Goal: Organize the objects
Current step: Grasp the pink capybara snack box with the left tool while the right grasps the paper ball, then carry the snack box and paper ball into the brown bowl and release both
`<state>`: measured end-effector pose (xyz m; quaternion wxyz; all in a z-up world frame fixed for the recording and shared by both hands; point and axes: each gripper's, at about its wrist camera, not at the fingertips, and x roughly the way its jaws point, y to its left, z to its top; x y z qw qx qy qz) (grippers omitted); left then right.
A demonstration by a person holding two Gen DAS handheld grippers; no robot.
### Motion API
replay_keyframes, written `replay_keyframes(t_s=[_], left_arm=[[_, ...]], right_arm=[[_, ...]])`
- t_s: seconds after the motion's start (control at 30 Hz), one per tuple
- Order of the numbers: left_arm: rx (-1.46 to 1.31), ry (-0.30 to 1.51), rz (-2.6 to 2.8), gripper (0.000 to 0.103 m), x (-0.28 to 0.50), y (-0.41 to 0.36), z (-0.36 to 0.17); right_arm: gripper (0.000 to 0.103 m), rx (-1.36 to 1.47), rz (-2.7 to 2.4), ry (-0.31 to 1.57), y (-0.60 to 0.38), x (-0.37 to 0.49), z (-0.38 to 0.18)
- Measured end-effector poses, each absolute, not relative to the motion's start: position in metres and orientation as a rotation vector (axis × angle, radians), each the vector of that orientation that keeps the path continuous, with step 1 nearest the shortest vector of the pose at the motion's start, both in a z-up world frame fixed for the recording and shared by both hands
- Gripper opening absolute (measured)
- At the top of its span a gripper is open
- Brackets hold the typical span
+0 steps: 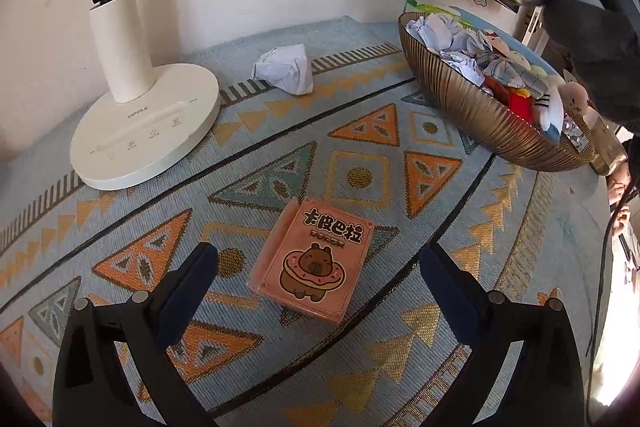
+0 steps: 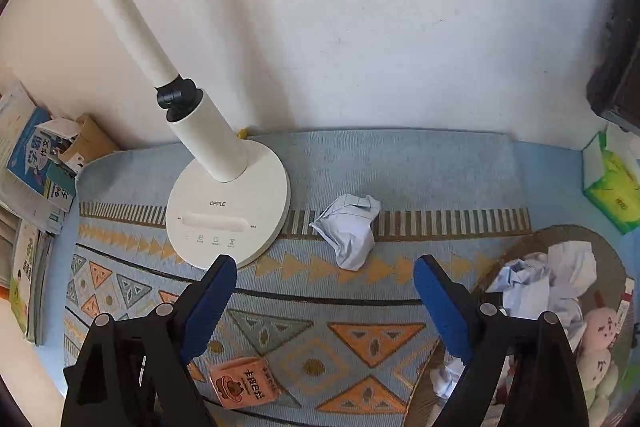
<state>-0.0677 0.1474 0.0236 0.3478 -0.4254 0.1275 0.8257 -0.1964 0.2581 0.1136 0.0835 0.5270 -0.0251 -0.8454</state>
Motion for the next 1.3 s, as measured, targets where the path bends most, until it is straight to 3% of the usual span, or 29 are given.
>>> replay_keyframes(t_s=[0.1,0.27,0.3,0.33,0.4,0.43,0.67,1.07,1.3], left_arm=[[-1.129,0.373,2.125,0.080,-0.068,0.152,0.018],[-1.100,0.437,2.162,0.074,-0.063,0.156,0.018],[-1.095,0.438,2.160,0.069,-0.062,0.156,0.019],[-1.087,0.435,2.162,0.060,-0.062,0.156,0.019],[-1.082,0.428,2.169,0.053,-0.062,0.155,0.020],[-1.076,0.424,2.170,0.049,-0.062,0.154,0.021],[-1.053,0.437,2.203,0.041,-0.057,0.151,0.028],[-0.888,0.334,2.243,0.039,-0.009,0.184,0.130],[-0.872,0.298,2.188,0.039,0.006,0.264,0.138]], right_arm=[[0.084,1.672,-2.489,-0.061,0.249,-0.225,0.086],[0.070,1.776,-2.446,-0.025,0.246,-0.247,0.048],[0.068,1.787,-2.444,-0.020,0.245,-0.249,0.044],[0.063,1.791,-2.440,-0.018,0.244,-0.250,0.041],[0.048,1.786,-2.427,-0.003,0.240,-0.249,0.037],[0.035,1.780,-2.423,0.014,0.238,-0.248,0.036],[0.034,1.687,-2.453,-0.011,0.237,-0.210,0.057],[0.035,1.296,-2.681,-0.204,0.361,-0.073,0.203],[0.035,1.391,-2.824,-0.269,0.443,-0.048,0.196]])
